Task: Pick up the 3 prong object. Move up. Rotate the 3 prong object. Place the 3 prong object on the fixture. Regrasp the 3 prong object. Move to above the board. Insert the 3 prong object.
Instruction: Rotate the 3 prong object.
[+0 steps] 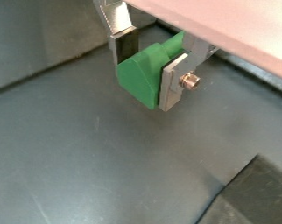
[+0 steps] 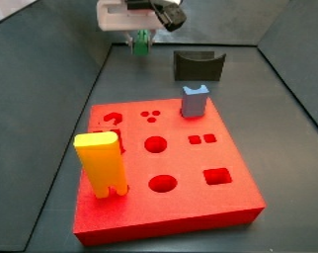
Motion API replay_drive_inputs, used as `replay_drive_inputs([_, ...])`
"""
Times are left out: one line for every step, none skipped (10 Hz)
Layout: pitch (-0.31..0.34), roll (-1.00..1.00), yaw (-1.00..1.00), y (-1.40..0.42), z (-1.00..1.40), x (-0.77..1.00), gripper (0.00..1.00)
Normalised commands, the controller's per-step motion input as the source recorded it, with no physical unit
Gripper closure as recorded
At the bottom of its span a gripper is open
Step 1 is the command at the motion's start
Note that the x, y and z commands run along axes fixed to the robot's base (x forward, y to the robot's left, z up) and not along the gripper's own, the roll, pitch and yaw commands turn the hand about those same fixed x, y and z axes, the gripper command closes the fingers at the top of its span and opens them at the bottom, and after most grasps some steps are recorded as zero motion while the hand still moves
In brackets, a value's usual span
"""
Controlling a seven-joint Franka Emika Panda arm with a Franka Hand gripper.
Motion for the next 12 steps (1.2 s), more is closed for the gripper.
replay_drive_inputs([-0.063,-0.14,0.00,0.02,-0.55,0.04,1.00])
replay_drive_inputs([-0.063,-0.15,0.00,0.02,-0.49,0.04,1.00])
replay_drive_inputs([-0.070,-0.16,0.00,0.02,-0.36,0.04,1.00])
replay_drive_inputs([-0.076,-0.17,0.00,0.02,-0.26,0.04,1.00])
replay_drive_inputs([0.000,0.00,0.00,0.00,0.00,0.00,0.00])
replay_drive_inputs([0.000,0.00,0.00,0.00,1.00,0.00,0.00])
replay_drive_inputs([0.018,0.00,0.00,0.00,1.00,-0.01,0.00])
replay_drive_inputs([0.030,0.01,0.00,0.00,1.00,-0.01,0.00])
replay_drive_inputs([0.056,0.02,-0.02,0.00,1.00,-0.01,0.00])
replay_drive_inputs([0.073,0.03,-0.02,0.01,1.00,-0.01,0.00])
replay_drive_inputs([0.078,0.05,-0.02,0.01,1.00,-0.02,0.00])
replay_drive_inputs([0.079,0.07,-0.02,0.01,1.00,-0.02,0.00])
